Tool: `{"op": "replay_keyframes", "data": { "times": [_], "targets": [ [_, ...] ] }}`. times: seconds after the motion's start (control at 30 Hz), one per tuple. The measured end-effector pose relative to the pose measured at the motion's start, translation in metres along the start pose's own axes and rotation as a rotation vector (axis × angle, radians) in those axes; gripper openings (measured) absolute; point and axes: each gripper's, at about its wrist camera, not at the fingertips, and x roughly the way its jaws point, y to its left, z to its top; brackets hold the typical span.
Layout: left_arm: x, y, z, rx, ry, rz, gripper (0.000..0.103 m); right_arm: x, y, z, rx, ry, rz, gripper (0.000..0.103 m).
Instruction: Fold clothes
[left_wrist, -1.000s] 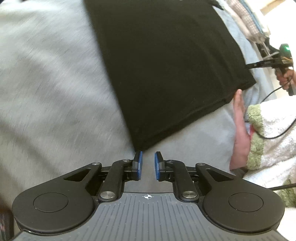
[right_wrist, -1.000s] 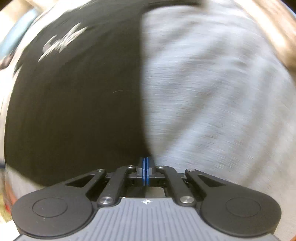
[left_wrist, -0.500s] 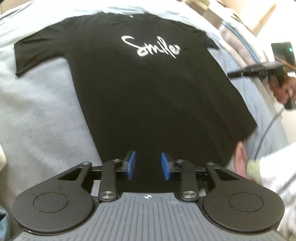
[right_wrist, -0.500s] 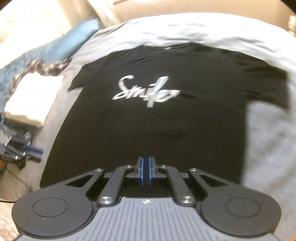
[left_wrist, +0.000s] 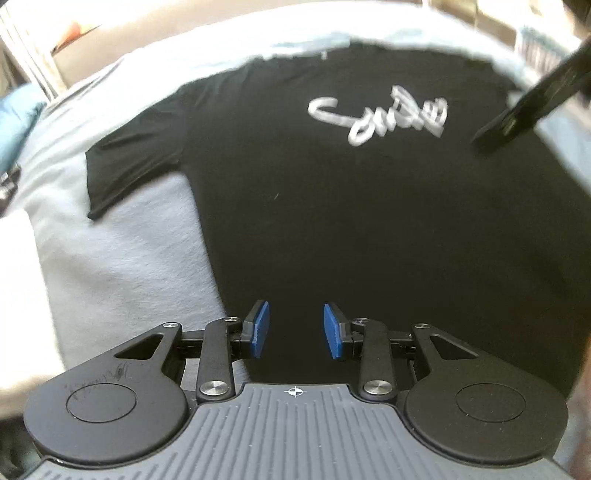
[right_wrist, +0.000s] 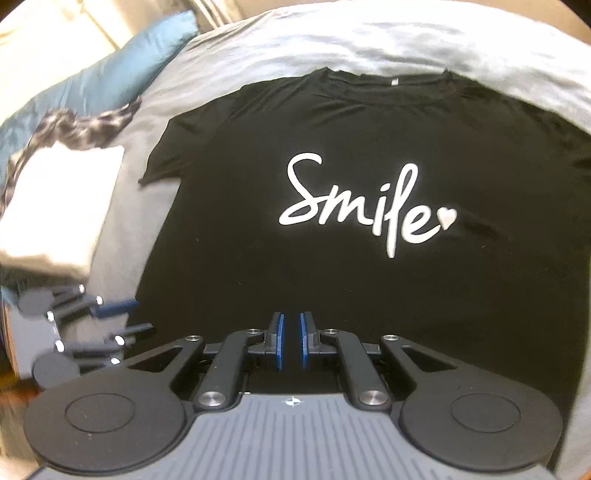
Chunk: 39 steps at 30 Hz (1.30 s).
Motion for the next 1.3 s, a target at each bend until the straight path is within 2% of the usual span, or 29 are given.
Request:
{"op": "replay_keyframes", "data": {
  "times": [0.07,0.17,0.27,0.3,0.4,0.43,0.57,0.73,0.93,1.07,1.17,1.23,1.3],
  "targets": [
    [-0.009,0.008,0.003,-0.038,0.05,-0.069,0.033,0.013,0.002,0.001,0.017,0.018,-0.005,0.009],
    [-0.025,0.024,0.001,-0.035,0.106,-0.042,0.033,0.028,0.007,0.004,0.029,0.011,0.012,0.009],
    [-0.031,0.044,-0.006,-0.08,0.187,-0.034,0.034,0.037,0.01,0.006,0.078,-0.064,0.076,0.009],
    [-0.032,0.049,-0.008,-0.108,0.189,-0.023,0.034,0.041,0.01,0.006,0.102,-0.081,0.092,0.009],
    [-0.031,0.062,-0.016,-0.197,0.117,0.047,0.036,0.053,0.011,0.005,0.18,-0.126,0.135,0.01],
    [-0.03,0.066,-0.019,-0.234,0.098,0.056,0.037,0.054,0.013,0.007,0.171,-0.121,0.133,0.01],
    [-0.024,0.081,-0.027,-0.362,0.079,0.028,0.037,0.054,0.021,0.014,0.107,-0.093,0.108,0.01],
    [-0.022,0.085,-0.024,-0.328,0.036,0.11,0.037,0.049,0.028,0.014,0.029,-0.088,0.044,0.014],
    [-0.004,0.094,-0.011,-0.323,-0.025,0.142,0.037,0.047,0.038,0.023,-0.02,-0.025,0.015,0.014],
    [0.007,0.096,-0.001,-0.328,-0.081,0.157,0.038,0.039,0.056,0.04,-0.092,0.013,-0.017,0.014],
    [0.013,0.089,0.004,-0.316,-0.117,0.192,0.042,0.033,0.064,0.054,-0.104,0.003,-0.028,0.024],
    [0.015,0.083,0.006,-0.315,-0.13,0.199,0.047,0.029,0.064,0.058,-0.088,-0.029,-0.038,0.04],
    [0.014,0.078,0.007,-0.324,-0.131,0.164,0.059,0.026,0.062,0.058,-0.064,-0.065,-0.056,0.046]
  ]
}}
